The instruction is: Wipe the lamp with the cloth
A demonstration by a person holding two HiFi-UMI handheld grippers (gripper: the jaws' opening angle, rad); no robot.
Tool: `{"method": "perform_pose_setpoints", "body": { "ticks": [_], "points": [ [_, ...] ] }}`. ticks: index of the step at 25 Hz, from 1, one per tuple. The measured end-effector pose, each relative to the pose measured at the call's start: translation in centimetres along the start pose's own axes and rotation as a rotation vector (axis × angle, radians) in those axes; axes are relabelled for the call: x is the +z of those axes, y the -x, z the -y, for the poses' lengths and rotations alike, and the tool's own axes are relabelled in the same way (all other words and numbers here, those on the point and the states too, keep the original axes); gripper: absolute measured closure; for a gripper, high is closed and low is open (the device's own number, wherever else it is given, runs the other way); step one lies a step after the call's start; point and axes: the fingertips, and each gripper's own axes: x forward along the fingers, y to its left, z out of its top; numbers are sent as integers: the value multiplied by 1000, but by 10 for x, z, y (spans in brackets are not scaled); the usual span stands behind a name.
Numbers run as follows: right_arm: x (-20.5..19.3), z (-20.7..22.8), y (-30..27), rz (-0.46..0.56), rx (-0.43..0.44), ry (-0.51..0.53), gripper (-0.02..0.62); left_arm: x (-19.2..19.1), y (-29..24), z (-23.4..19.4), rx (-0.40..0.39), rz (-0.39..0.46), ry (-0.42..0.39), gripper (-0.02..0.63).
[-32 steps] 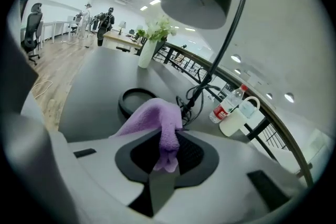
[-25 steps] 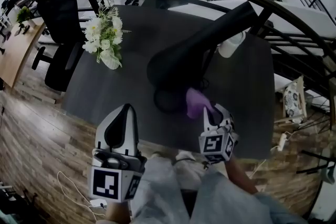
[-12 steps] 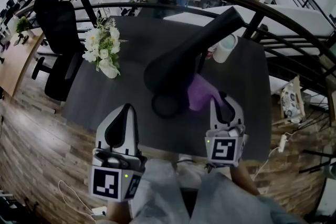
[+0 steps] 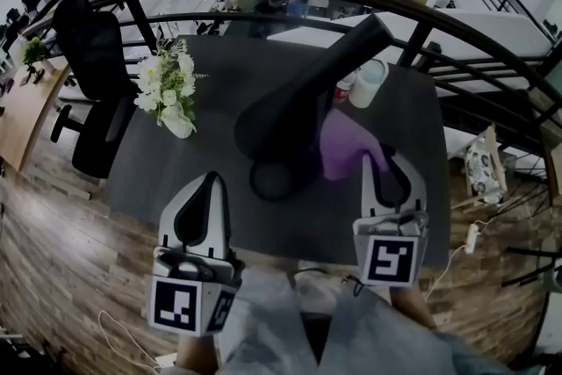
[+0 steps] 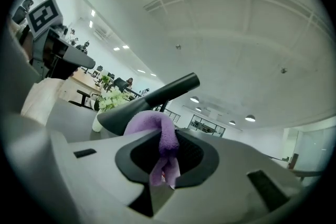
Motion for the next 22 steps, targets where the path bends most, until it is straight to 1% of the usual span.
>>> {"method": "perform_pose_setpoints", "body": {
  "ticks": [3,7,12,22],
  "points": [
    [7,8,4,20,-18,-18,538,1,0,2,-1,-2,4,600],
    [7,12,5,22,-36,-36,538,5,-2,4,-16,23,3,600],
    [8,15,8,18,-46,-23,538,2,2,3,-10,3,-3,598],
    [10,12,6,19,-55,-29,538,9,7,-1,-15,32,-2,600]
  ]
}}
